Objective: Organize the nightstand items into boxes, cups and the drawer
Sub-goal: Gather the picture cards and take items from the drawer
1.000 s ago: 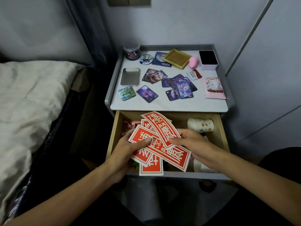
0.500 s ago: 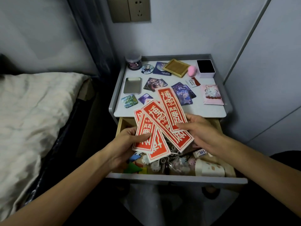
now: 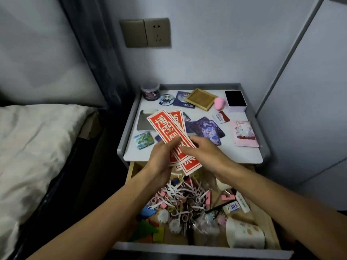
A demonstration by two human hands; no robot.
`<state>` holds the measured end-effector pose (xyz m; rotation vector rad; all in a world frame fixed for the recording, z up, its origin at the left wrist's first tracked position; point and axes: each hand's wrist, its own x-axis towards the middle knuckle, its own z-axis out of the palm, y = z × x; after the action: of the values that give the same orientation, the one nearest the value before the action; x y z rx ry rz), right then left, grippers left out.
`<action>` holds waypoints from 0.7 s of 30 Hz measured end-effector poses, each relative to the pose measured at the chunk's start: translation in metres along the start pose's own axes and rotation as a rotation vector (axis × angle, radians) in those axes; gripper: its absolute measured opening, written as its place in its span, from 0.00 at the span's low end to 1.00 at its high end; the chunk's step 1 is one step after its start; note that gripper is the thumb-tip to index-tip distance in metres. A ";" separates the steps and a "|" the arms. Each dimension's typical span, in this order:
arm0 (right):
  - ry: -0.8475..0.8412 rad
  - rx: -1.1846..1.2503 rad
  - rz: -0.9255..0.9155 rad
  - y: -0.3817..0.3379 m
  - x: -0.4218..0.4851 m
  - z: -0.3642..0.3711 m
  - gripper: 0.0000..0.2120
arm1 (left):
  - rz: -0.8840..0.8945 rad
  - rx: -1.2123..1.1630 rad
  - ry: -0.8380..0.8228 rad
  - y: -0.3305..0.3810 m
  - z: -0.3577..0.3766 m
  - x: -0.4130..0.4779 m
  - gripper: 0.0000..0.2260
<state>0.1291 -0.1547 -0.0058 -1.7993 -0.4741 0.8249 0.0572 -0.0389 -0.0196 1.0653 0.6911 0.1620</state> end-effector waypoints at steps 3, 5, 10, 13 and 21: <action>0.020 0.045 0.025 0.001 0.019 -0.008 0.11 | 0.045 0.022 0.061 0.008 0.003 0.020 0.10; 0.030 0.057 0.031 0.001 0.036 -0.014 0.10 | 0.070 0.050 0.069 0.015 0.005 0.035 0.10; 0.057 -0.062 -0.004 -0.012 0.106 -0.051 0.08 | 0.036 0.157 -0.019 0.040 0.003 0.079 0.13; 0.074 -0.288 -0.073 -0.028 0.163 -0.087 0.10 | 0.035 0.232 0.033 0.055 -0.006 0.106 0.11; 0.430 -0.821 -0.109 -0.032 0.275 -0.127 0.23 | 0.063 0.462 0.043 0.072 -0.019 0.149 0.09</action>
<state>0.4120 -0.0442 -0.0344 -2.5871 -0.6715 0.1272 0.1765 0.0767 -0.0296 1.5300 0.7537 0.0805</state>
